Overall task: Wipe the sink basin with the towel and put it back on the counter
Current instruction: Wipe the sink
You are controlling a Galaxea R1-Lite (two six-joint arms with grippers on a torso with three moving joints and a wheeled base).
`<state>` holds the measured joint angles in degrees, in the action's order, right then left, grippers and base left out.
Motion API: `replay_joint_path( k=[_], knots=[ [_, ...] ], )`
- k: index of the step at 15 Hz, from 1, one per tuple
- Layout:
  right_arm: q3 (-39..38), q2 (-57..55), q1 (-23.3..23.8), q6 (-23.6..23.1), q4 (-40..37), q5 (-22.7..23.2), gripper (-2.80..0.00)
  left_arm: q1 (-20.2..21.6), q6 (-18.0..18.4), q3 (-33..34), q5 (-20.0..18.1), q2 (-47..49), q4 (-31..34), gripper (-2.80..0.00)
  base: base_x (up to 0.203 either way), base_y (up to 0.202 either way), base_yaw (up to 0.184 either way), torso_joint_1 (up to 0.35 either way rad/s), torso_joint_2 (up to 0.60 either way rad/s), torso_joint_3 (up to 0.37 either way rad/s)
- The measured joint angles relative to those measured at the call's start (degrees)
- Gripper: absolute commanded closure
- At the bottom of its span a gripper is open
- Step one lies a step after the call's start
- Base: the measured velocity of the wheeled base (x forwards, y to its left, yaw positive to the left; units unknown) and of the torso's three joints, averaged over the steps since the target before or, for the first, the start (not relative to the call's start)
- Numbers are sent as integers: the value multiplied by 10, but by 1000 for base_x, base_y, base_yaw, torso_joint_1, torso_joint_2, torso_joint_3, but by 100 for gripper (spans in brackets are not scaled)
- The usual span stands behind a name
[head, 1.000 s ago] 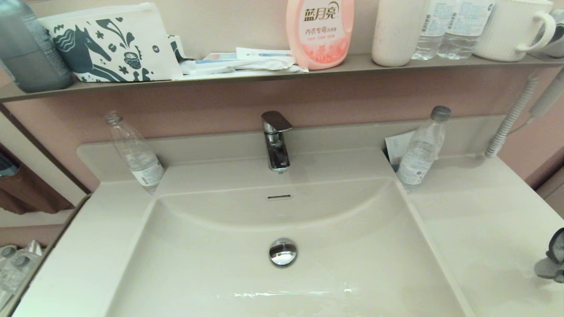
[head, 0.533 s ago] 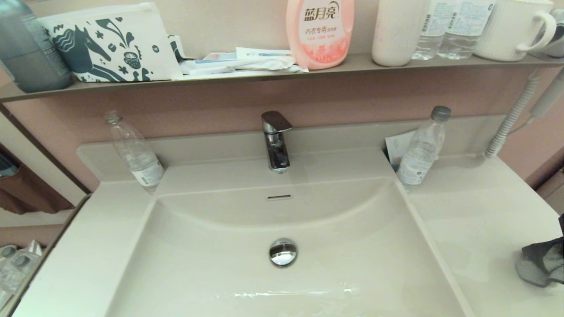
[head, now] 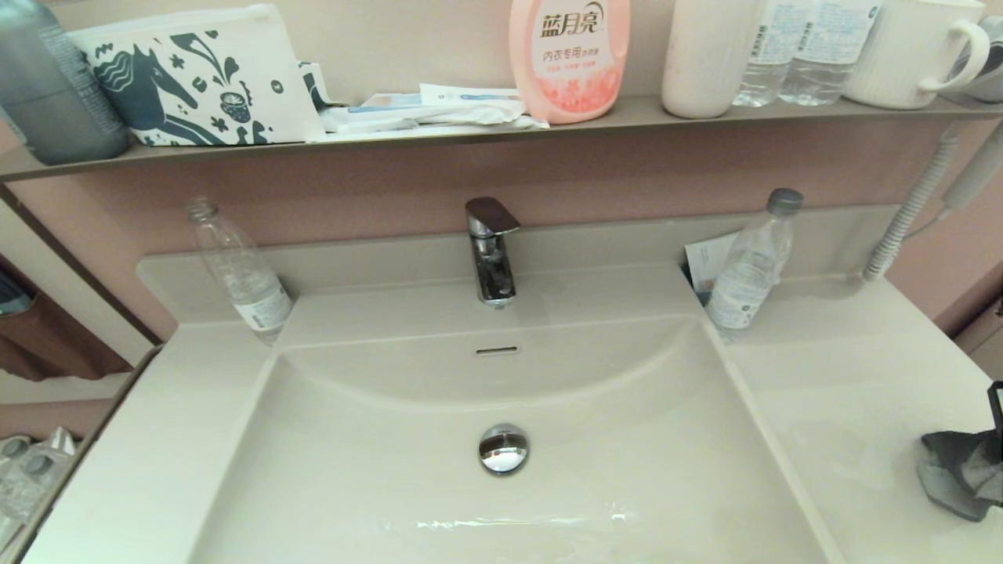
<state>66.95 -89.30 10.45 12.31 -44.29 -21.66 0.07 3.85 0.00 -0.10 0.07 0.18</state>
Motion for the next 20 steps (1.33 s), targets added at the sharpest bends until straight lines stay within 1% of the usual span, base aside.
replay_joint_path(
  k=[3,7,10,14,15,17,20],
  knots=[
    [2,7,0,-2,-2,-1,-280,0,0,0,0,0,0,0,0,0,0,0,0,0],
    [12,33,-3,-18,-6,0,-280,0,0,0,0,0,0,0,0,0,0,0,0,0],
    [14,55,-35,-15,-14,4,-280,0,0,0,0,0,0,0,0,0,0,0,0,0],
    [14,80,-111,6,-47,10,-280,0,0,0,0,0,0,0,0,0,0,0,0,0],
    [13,84,-132,17,-51,9,0,0,0,0,0,0,0,0,0,0,0,0,0,0],
    [13,87,-162,35,-54,8,0,0,0,0,0,0,0,0,0,0,0,0,0,0],
    [10,95,-200,45,-55,11,0,0,0,0,0,0,0,0,0,0,0,0,0,0]
  ],
)
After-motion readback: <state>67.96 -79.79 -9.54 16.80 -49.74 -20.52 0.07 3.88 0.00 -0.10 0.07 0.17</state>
